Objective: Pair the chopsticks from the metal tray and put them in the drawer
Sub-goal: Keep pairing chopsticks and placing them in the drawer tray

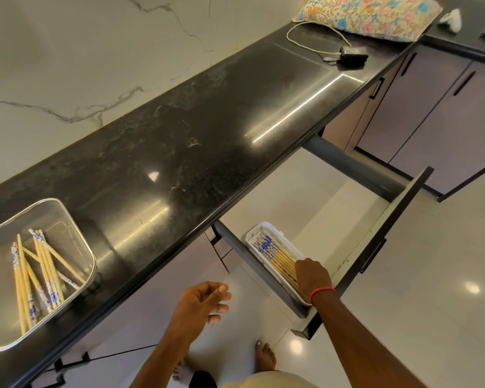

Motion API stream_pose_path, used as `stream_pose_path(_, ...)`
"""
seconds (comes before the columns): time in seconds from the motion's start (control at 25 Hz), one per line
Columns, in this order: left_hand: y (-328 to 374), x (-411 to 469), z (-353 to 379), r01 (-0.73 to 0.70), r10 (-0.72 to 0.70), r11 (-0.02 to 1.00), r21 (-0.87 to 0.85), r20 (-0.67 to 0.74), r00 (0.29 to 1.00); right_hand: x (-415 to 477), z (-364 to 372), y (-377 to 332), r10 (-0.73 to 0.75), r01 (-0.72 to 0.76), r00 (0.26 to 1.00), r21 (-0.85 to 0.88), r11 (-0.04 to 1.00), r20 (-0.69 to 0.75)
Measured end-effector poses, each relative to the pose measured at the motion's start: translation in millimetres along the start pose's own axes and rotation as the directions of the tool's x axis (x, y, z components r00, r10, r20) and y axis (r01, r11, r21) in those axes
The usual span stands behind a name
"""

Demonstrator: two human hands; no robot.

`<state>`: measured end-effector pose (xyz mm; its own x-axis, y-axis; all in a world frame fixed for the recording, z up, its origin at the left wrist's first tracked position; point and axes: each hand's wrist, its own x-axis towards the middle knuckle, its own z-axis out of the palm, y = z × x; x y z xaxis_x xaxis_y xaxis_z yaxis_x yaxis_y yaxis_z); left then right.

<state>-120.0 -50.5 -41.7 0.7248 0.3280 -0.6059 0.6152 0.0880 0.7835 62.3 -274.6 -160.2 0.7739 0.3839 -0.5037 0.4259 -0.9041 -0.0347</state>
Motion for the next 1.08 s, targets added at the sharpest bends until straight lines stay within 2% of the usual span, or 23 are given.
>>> stream_pose_path(0.44, -3.7, -2.8, -7.0, -0.023, 0.023, 0.999, 0.037, -0.015, 1.0, -2.5, 6.4, -5.5, -0.116, 0.129, 0.986, -0.111, 0.985, 0.119)
stream_pose_path(0.68, -5.1, -4.6, -9.8, -0.021, 0.022, 0.999, 0.043, -0.023, 0.999, -0.9, 2.6, -2.2, -0.11, 0.121, 0.991, -0.159, 0.98, 0.079)
stream_pose_path(0.84, -1.7, -5.2, -14.1, -0.069, 0.071, 0.996, 0.05, -0.04, 0.997, -2.2, -9.3, -12.7, -0.144, 0.139, 0.988, -0.075, 0.987, -0.054)
stream_pose_path(1.08, 25.5, -8.5, -28.1, -0.187, 0.192, 0.981, 0.051, -0.111, 0.975, -8.8, -59.7, -49.3, -0.171, 0.187, 0.98, 0.177, 0.966, -0.103)
